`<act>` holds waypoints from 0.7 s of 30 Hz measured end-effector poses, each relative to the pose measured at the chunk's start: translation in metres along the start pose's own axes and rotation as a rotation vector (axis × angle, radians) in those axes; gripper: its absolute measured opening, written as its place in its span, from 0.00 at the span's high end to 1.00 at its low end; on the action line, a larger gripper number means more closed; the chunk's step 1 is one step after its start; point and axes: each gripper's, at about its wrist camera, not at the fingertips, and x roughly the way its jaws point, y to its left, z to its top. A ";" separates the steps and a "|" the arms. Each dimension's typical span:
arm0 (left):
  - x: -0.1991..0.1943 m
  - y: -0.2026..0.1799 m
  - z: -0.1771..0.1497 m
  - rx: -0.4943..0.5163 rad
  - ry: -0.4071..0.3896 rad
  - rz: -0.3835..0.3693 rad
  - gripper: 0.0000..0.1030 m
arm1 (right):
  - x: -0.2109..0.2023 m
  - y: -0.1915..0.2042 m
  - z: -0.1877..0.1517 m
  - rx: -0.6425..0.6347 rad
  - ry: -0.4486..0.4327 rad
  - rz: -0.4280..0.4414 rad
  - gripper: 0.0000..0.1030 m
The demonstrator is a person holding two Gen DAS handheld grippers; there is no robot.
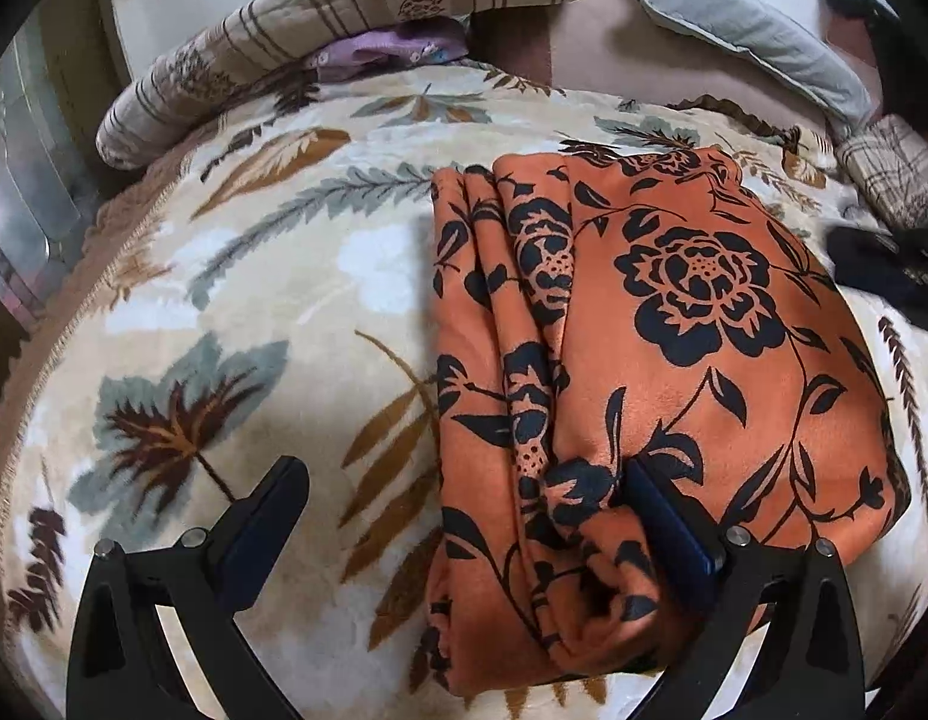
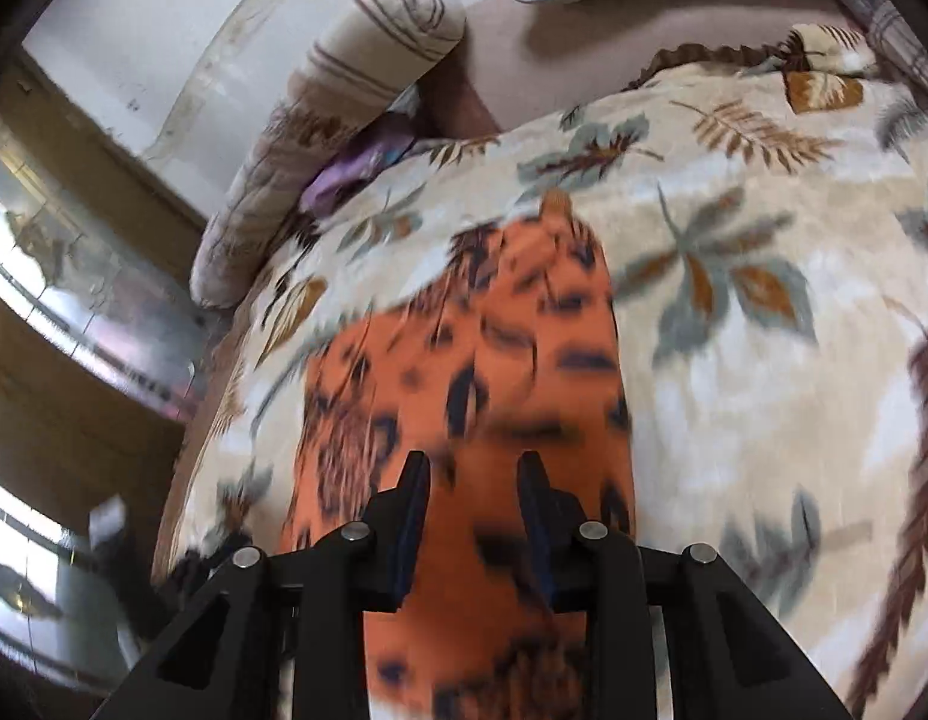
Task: Fold small clothes
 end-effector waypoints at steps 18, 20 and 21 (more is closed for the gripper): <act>0.004 0.002 -0.002 -0.009 0.010 -0.051 0.00 | 0.121 0.092 0.048 -0.179 0.184 -0.010 0.66; 0.003 0.001 -0.003 -0.012 0.010 -0.056 0.00 | 0.138 0.097 0.044 -0.202 0.196 -0.056 0.65; 0.002 0.002 -0.004 -0.015 0.011 -0.060 0.00 | 0.138 0.097 0.046 -0.200 0.184 -0.058 0.65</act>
